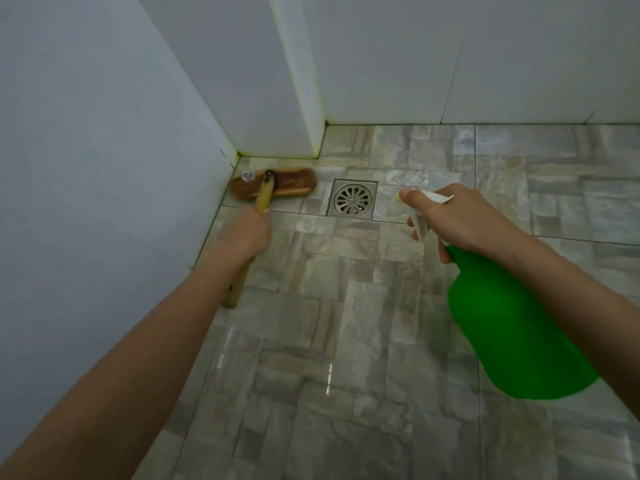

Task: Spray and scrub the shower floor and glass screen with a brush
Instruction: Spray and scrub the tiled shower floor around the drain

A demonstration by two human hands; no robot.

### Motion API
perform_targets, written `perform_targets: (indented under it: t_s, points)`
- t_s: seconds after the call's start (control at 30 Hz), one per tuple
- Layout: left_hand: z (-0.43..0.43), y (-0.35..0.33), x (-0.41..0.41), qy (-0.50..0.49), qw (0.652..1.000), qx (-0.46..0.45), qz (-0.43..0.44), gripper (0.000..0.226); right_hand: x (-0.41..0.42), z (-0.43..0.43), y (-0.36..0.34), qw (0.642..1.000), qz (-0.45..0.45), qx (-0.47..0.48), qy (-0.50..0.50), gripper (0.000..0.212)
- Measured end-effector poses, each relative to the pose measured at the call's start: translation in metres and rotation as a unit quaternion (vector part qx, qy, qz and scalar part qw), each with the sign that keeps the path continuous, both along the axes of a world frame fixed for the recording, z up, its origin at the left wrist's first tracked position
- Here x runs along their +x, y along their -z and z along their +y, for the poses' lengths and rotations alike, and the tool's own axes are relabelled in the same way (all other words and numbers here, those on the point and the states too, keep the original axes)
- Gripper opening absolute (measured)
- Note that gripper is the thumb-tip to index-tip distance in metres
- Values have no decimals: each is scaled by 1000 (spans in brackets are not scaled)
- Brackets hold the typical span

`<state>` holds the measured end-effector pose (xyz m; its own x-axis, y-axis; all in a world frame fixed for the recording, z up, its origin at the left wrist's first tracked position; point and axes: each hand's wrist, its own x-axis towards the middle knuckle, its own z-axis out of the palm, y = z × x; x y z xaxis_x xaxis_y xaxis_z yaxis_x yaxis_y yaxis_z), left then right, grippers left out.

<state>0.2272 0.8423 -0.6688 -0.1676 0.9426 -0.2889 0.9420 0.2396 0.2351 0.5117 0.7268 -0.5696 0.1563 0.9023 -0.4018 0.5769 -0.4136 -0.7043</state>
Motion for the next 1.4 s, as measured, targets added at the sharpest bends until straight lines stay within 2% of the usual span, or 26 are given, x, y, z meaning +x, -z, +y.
perform_targets:
  t_s: [0.2,0.27,0.4,0.5,0.6,0.7,0.77,0.87,1.0,1.07,1.2,1.3,1.4]
  points:
    - [-145,10,7,37,999,17,-26,24,-2,-3,6,1000,-2,-18,-12,59]
    - [-129,13,9,30,999,22,-29,24,-6,-1,5,1000,-8,-22,-18,58]
    - [-26,17,11,-32,998,51,-30,33,-18,10,1,999,-16,-5,-30,58]
    - [36,10,3,-43,998,15,-38,44,-23,16,3,999,-22,-1,-29,60]
    - [2,12,-13,-37,998,11,-41,40,-28,11,1,999,-17,-14,-33,62]
    - [-120,11,-30,-12,999,0,-37,23,-29,-2,7,998,-22,-30,-41,63]
    - [-167,4,-43,22,1000,6,-15,19,-28,-5,9,998,-19,-38,-45,64]
    - [-137,5,-61,65,998,11,14,25,-33,-9,5,998,-18,-47,-44,61]
    - [-93,-14,-81,37,996,-50,57,42,-59,-14,1,996,-13,-32,-77,59]
    - [-119,-23,-102,52,994,-68,62,44,-71,-17,0,996,-14,-22,-89,58]
    - [-250,-31,-167,67,991,-93,70,39,-87,-19,-1,992,9,-5,-122,59]
    - [-338,-46,-216,55,984,-133,102,50,-95,-19,3,989,39,5,-140,59]
    - [-389,-57,-250,51,978,-172,108,56,-107,-21,5,985,37,8,-171,57]
